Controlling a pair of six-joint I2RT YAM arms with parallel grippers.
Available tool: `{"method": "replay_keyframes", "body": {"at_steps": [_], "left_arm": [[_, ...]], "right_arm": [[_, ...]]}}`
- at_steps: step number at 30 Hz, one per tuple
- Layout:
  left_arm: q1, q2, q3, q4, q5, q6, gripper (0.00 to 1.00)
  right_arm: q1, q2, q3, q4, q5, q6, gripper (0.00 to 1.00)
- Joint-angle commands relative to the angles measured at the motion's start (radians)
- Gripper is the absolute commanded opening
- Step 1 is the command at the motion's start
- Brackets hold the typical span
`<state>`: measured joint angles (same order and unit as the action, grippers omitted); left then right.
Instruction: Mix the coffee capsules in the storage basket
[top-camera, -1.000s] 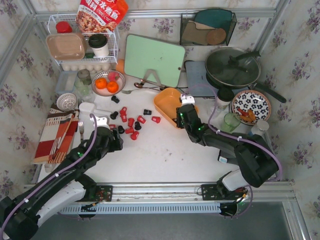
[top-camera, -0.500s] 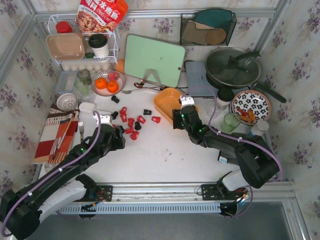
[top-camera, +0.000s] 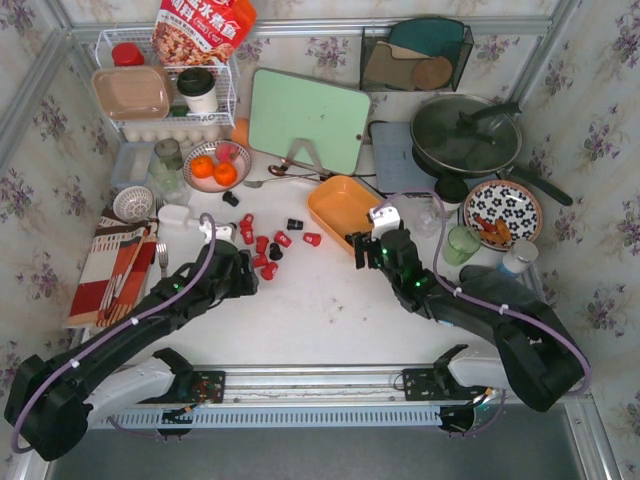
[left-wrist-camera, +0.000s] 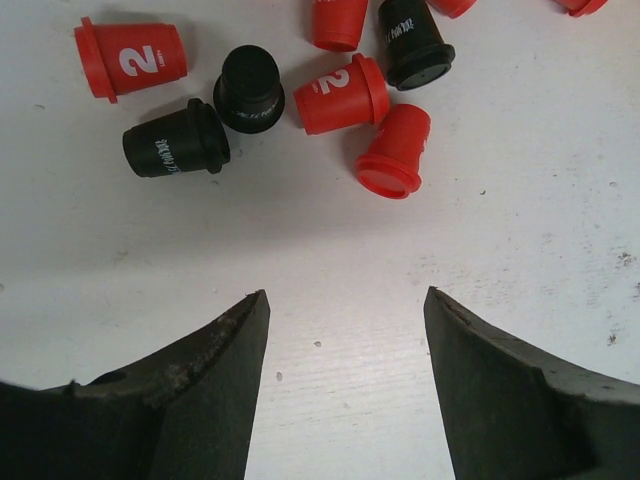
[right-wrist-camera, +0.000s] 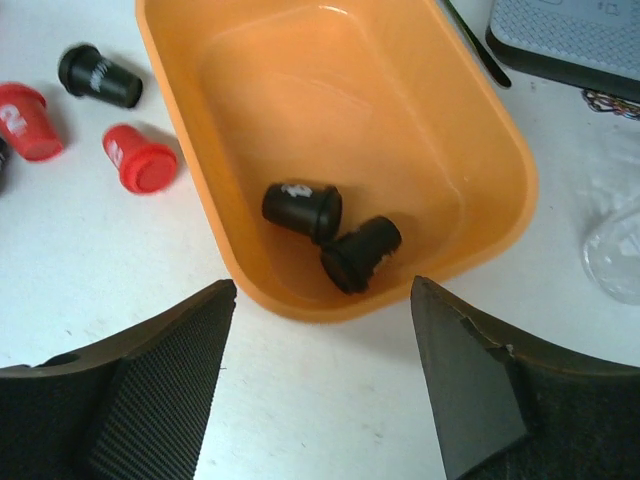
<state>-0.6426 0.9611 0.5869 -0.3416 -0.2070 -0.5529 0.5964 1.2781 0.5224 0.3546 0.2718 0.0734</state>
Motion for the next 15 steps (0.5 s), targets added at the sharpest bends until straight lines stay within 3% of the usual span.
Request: {"method": "replay_keyframes", "body": {"at_steps": [1,5,15], "left_arm": [[0.0,0.045,0.019,0.027,0.028,0.014,0.66],[0.0,0.118,0.047,0.038,0.047,0.026,0.65],[-0.002,0.34,0.202,0.0,0.105,0.093,0.62]], "right_arm": [[0.002,-0.075,-0.101,0.188,0.003,-0.112,0.79],[0.001,-0.16,-0.193,0.28,-0.009,-0.168,0.83],[0.003,-0.31,-0.336,0.456,0.06,-0.125,0.82]]}}
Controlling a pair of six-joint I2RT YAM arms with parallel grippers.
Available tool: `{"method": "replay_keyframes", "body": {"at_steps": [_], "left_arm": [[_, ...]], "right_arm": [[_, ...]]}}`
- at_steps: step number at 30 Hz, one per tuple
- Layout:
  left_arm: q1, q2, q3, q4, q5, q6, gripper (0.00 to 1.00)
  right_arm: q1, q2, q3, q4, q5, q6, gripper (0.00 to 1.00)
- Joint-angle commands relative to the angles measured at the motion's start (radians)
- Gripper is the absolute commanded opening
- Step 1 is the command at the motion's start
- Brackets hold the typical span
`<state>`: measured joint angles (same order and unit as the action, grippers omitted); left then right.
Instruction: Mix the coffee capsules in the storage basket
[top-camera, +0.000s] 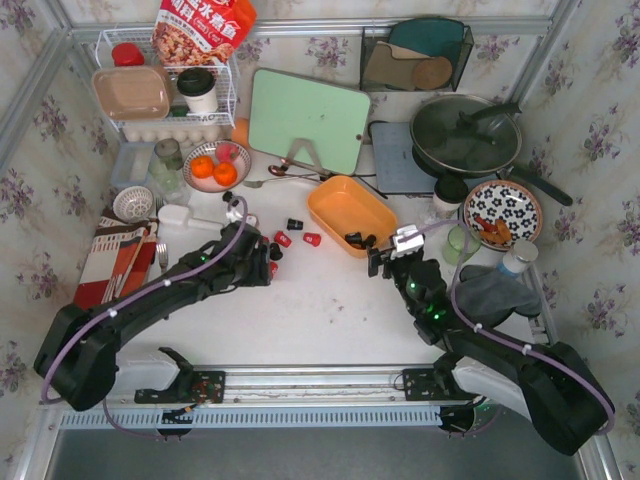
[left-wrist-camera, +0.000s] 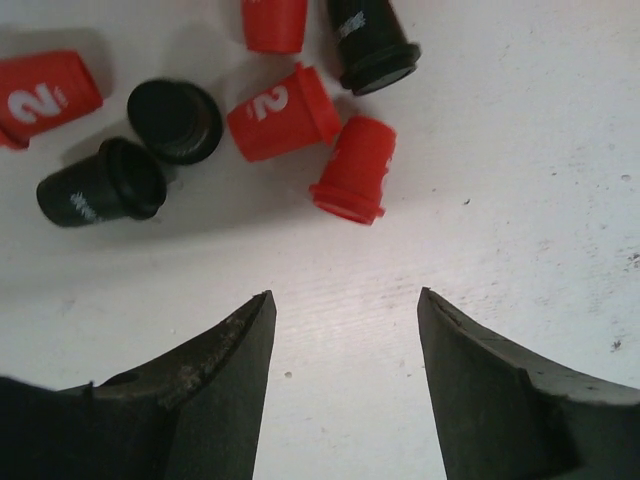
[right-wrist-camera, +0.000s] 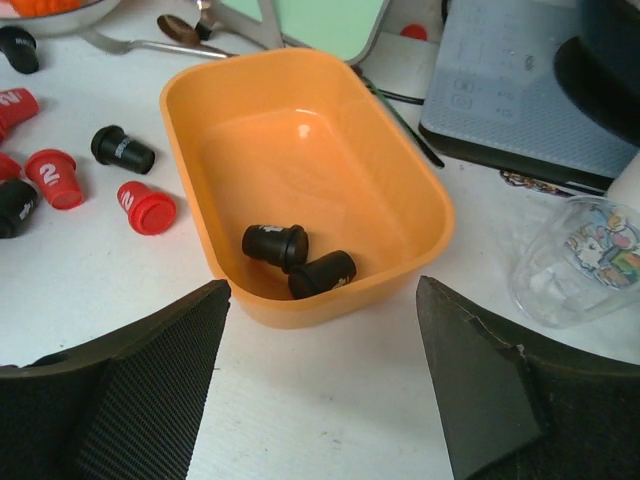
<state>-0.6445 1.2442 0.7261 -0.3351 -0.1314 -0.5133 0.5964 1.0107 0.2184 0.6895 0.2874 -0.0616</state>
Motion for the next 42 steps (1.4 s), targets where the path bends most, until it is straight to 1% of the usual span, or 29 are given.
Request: {"method": "replay_keyframes", "body": {"at_steps": [1,5,9,12,19,28,29,32,36,42], "left_arm": [[0.0,0.078,0.085,-0.017,0.03,0.065,0.62],[0.0,0.159,0.162,-0.048,0.037,0.114,0.62],[0.0,0.287,0.242,-0.098,0.042,0.134,0.61],[0.001,0.356,0.269,-0.124,0.035,0.121,0.6],[0.001,0.401,0.293,-0.122,0.021,0.11,0.58],[0.0,0.487,0.357,-0.125,0.007,0.127,0.56],[0.0,0.5,0.366,-0.126,0.009,0.131,0.52],[0.0,0.521,0.383,-0.135,0.022,0.134,0.45],[-0.001,0.526,0.38,-0.132,0.03,0.125,0.43],[-0.006,0.502,0.37,-0.124,0.053,0.118,0.34]], "right_arm": [[0.002,-0.058,-0.046,0.132,0.057,0.013,0.82],[0.003,-0.141,-0.109,0.178,0.102,0.027,0.82],[0.003,-0.22,-0.164,0.223,0.125,0.032,0.82],[0.002,-0.257,-0.147,0.173,0.123,0.028,0.82],[0.003,-0.294,-0.136,0.133,0.107,0.037,0.82],[0.003,-0.287,-0.127,0.117,0.086,0.042,0.82],[0.003,-0.287,-0.128,0.117,0.087,0.042,0.82],[0.003,-0.285,-0.127,0.116,0.088,0.042,0.82],[0.003,-0.283,-0.125,0.114,0.087,0.042,0.82],[0.003,-0.283,-0.121,0.107,0.087,0.042,0.82]]}}
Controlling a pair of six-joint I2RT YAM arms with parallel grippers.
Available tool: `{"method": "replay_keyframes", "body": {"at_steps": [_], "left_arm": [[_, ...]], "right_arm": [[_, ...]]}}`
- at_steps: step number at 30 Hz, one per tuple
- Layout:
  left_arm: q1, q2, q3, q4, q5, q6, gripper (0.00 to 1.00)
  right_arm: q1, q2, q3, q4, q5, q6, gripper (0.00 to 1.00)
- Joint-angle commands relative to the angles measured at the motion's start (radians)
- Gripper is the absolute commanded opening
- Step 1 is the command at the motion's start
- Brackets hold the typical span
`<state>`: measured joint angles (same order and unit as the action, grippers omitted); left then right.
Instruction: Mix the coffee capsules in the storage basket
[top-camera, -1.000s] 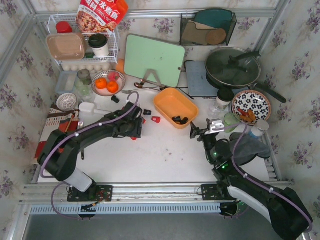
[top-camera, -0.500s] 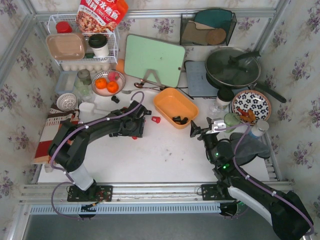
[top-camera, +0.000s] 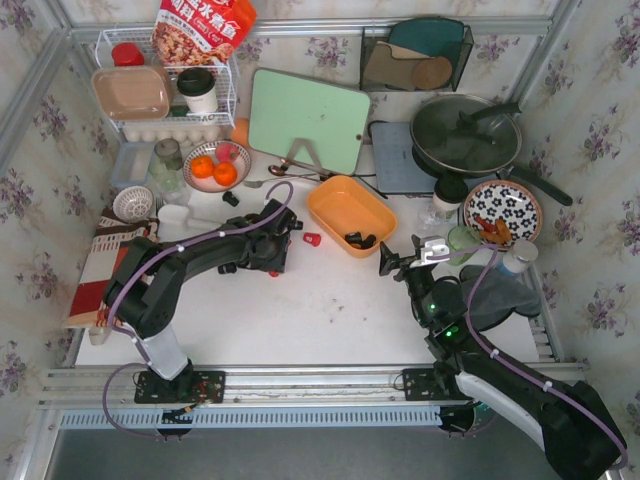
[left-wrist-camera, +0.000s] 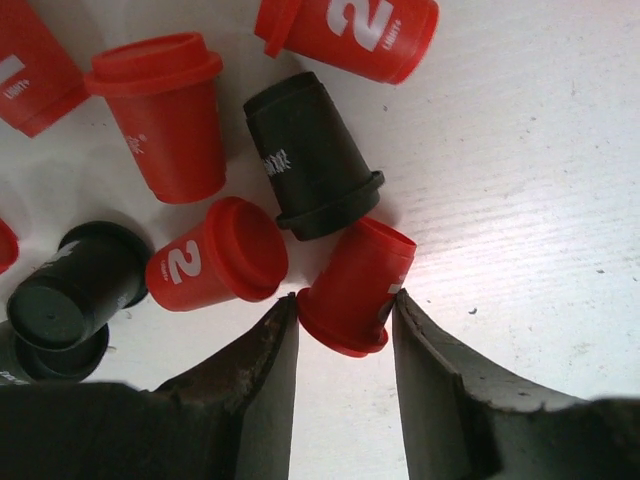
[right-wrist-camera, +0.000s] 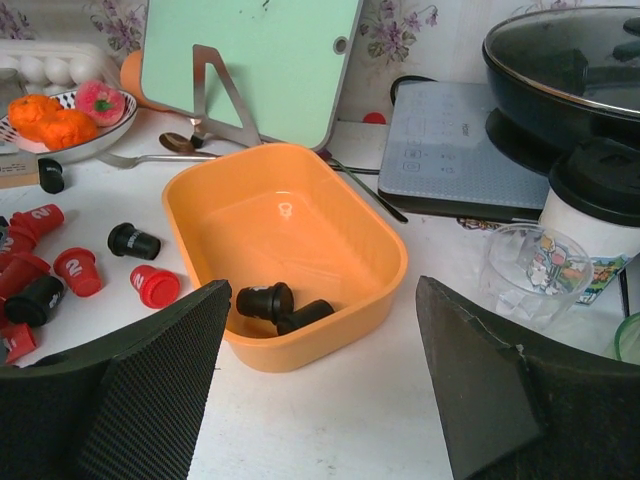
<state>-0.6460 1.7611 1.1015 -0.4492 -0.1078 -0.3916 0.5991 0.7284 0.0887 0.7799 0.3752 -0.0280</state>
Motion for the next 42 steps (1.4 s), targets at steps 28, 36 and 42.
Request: {"method": "replay_keyframes", "body": {"at_steps": [28,36,42], "left_arm": [[-0.047,0.144,0.539,0.074,0.078,0.011,0.32],[-0.044,0.371,0.769,0.011,0.072,0.02,0.39],[-0.041,0.432,0.841,-0.035,0.069,0.043,0.46]], "right_arm": [[0.0,-0.016,0.008,0.012,0.055,-0.002,0.82],[0.001,-0.005,0.015,0.006,0.052,-0.006,0.82],[0.0,-0.011,0.018,0.002,0.048,-0.003,0.82]]}}
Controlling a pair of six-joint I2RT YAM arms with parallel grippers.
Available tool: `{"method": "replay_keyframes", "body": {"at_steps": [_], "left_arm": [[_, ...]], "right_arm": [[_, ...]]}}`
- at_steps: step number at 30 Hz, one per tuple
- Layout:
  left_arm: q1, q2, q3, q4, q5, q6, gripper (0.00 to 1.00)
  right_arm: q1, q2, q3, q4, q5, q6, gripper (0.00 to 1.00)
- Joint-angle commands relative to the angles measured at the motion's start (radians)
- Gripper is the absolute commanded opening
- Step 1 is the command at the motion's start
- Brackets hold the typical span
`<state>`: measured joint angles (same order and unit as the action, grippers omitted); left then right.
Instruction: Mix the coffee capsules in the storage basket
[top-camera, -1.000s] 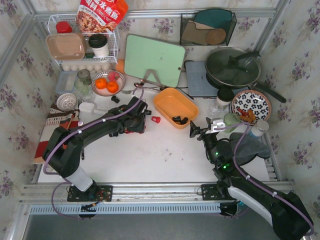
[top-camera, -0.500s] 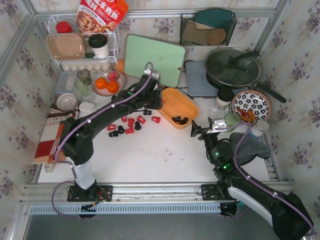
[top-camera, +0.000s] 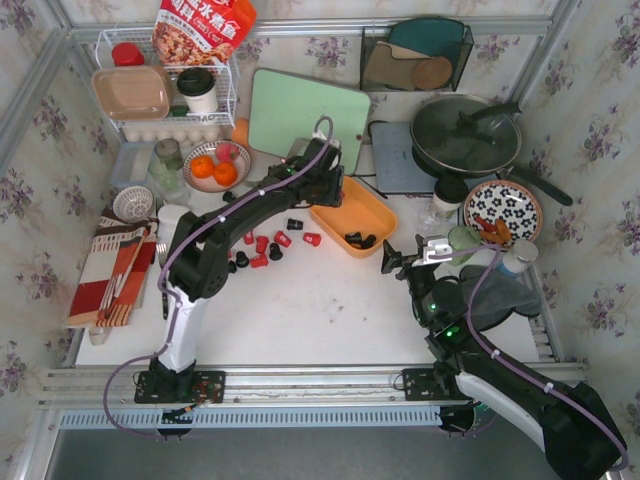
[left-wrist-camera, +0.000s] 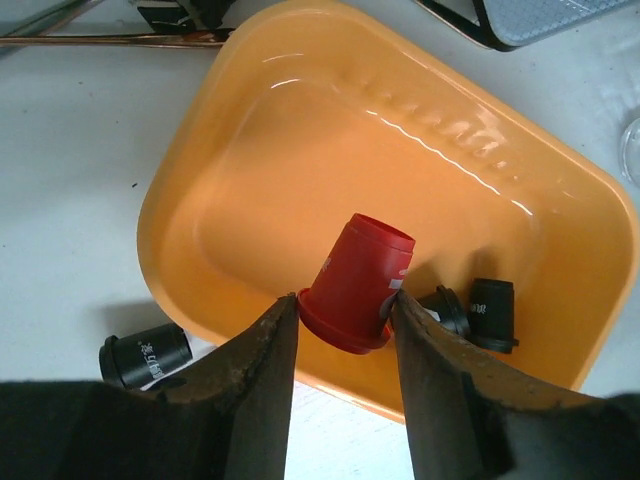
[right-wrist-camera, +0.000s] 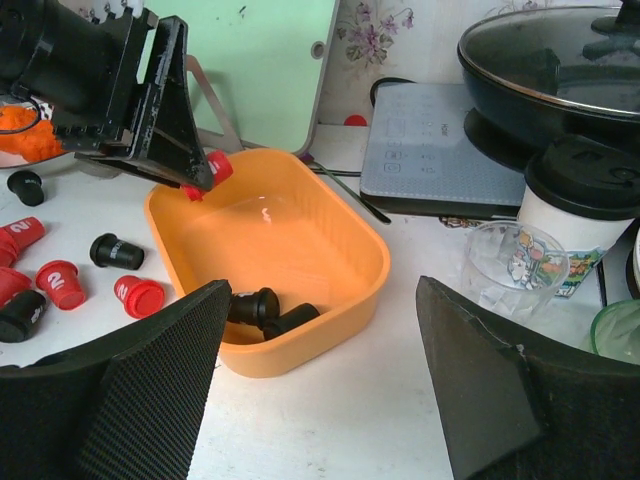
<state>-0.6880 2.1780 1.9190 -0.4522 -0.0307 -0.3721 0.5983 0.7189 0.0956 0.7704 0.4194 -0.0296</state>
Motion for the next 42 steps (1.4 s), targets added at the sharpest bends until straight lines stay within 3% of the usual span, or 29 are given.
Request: {"method": "replay_keyframes", "body": {"at_steps": [1,3,6,12,20,28,42], "left_arm": [[0.001,0.013,0.022,-0.031,-0.01,0.025,0.52],[0.001,0.006,0.012,-0.028,-0.02,0.025,0.62],[0.001,-0.022,-0.017,-0.005,-0.02,0.036,0.66],[-0.002,-0.096,-0.097,0.014,-0.004,0.057,0.64],[-0.005,-0.303,-0.434,0.218,-0.013,0.072,0.64],[-0.004,-0.3,-0.502,0.196,-0.05,0.087,0.63],[0.004,-0.212,-0.494,0.193,-0.018,0.144,0.63]], "right_arm": [[0.0,0.0,0.012,0.01,0.002,-0.001,0.82],[0.0,0.002,0.014,0.004,0.002,0.0,0.83],[0.001,0.001,0.015,0.0,-0.002,0.0,0.83],[0.0,0.001,0.017,-0.001,-0.001,0.002,0.83],[0.001,0.013,0.019,0.0,-0.012,0.004,0.83],[0.001,0.02,0.021,-0.002,-0.017,0.007,0.83],[0.001,0.036,0.022,0.004,-0.02,0.007,0.83]]}}
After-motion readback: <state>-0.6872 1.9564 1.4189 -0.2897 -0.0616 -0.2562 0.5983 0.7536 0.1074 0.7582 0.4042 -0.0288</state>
